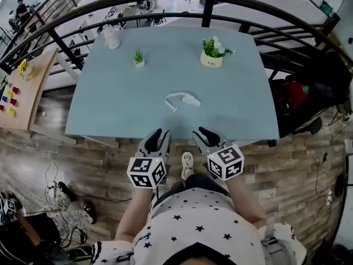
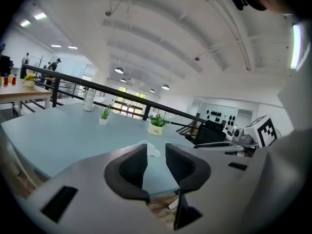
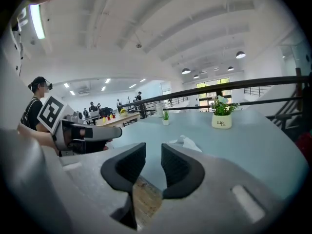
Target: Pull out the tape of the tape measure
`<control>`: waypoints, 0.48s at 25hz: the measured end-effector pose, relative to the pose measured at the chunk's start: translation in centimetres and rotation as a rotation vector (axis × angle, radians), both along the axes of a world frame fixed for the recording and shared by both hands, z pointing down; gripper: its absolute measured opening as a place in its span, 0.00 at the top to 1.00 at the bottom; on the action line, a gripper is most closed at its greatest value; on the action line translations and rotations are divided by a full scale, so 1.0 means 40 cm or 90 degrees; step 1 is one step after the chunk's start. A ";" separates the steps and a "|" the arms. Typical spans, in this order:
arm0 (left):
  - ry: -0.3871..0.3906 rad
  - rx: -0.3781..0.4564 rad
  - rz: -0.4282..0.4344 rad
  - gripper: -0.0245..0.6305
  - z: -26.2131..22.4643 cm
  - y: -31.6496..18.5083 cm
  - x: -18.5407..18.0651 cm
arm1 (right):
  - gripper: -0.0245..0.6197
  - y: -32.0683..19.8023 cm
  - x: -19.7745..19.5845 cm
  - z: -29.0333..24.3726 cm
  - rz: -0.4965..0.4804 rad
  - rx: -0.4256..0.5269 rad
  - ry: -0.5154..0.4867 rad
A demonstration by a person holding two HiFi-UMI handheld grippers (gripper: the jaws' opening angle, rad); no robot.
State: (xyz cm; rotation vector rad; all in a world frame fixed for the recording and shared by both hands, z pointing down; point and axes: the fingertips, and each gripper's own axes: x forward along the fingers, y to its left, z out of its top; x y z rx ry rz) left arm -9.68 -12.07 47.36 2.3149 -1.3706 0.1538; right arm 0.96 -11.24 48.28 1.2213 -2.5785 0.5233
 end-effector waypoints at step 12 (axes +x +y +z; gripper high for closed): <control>-0.004 0.024 -0.010 0.85 -0.060 0.260 -0.043 | 0.95 0.253 -0.043 -0.102 0.010 0.066 0.040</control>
